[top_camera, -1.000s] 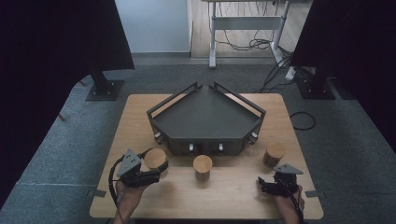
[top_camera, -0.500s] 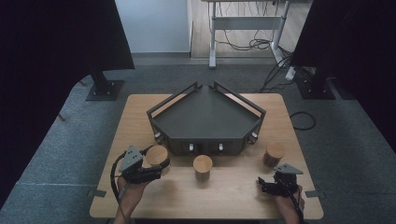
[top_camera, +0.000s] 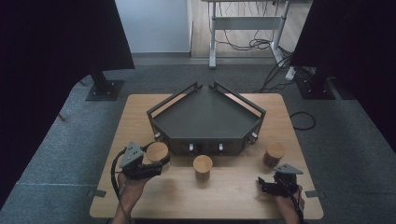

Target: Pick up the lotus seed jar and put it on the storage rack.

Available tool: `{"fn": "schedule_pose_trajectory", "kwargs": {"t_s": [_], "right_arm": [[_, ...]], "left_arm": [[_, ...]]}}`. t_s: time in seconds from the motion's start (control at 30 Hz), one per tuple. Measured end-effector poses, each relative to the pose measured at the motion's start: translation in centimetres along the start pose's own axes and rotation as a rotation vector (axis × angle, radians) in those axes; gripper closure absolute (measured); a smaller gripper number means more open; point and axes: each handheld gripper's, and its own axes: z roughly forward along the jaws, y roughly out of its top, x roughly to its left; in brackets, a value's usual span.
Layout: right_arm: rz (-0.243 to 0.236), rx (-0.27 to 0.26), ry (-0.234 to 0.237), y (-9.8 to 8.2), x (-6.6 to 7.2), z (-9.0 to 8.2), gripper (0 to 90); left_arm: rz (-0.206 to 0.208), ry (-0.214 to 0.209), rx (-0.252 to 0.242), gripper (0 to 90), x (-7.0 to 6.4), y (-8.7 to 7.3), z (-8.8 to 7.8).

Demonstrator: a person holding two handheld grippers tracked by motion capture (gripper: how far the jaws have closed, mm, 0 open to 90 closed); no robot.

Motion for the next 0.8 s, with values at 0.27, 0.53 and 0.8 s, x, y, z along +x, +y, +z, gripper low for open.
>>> {"fn": "schedule_pose_trajectory", "kwargs": {"t_s": [0.27, 0.53, 0.8], "right_arm": [[0.000, 0.000, 0.000, 0.0, 0.0, 0.0, 9.6], [0.000, 0.000, 0.000, 0.0, 0.0, 0.0, 9.6], [0.000, 0.000, 0.000, 0.0, 0.0, 0.0, 9.6]], "left_arm": [[0.010, 0.001, -0.007, 23.7, 0.0, 0.6, 0.2], [0.014, 0.000, -0.008, 23.7, 0.1, 1.2, 0.6], [0.012, -0.001, -0.005, 23.7, 0.3, 1.6, 1.0]]}}
